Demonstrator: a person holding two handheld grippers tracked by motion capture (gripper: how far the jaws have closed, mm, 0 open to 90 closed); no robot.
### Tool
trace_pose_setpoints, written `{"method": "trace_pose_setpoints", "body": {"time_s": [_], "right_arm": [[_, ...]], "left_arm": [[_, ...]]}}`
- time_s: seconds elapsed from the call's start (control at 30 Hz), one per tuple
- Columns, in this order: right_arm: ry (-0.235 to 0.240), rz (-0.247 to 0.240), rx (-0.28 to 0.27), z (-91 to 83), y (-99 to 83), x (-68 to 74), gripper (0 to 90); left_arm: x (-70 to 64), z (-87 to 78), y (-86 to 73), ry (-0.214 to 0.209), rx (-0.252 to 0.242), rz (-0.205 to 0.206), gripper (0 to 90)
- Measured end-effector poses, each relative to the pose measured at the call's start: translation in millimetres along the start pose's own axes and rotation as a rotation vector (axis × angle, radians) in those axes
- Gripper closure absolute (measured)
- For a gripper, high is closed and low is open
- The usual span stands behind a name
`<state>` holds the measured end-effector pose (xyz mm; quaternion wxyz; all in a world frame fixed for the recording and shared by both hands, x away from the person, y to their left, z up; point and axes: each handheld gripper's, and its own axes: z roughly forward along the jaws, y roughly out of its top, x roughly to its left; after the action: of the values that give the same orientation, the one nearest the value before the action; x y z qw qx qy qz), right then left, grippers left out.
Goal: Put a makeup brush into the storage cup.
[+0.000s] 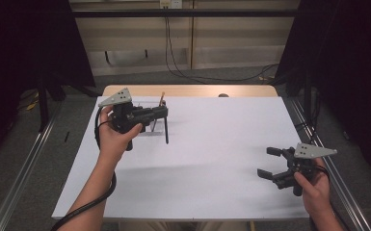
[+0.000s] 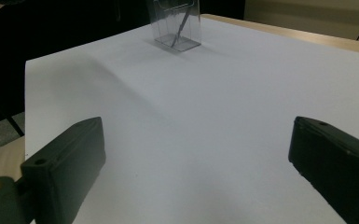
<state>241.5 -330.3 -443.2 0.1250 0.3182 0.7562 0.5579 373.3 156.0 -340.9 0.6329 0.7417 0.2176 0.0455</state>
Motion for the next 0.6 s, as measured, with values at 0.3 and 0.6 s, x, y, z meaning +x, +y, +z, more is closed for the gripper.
{"method": "trace_pose_setpoints", "body": {"time_s": [0.3,0.6], "right_arm": [[0.0,0.0,-0.001,-0.6,-0.2,-0.6,3.4],[-0.004,-0.004,-0.004,-2.9,0.2,-1.6,3.4]], "left_arm": [[10.9,2.2,9.4,0.032,-0.008,0.0,84.0],[19.3,5.4,14.5,0.06,-0.008,0.003,83.9]]}}
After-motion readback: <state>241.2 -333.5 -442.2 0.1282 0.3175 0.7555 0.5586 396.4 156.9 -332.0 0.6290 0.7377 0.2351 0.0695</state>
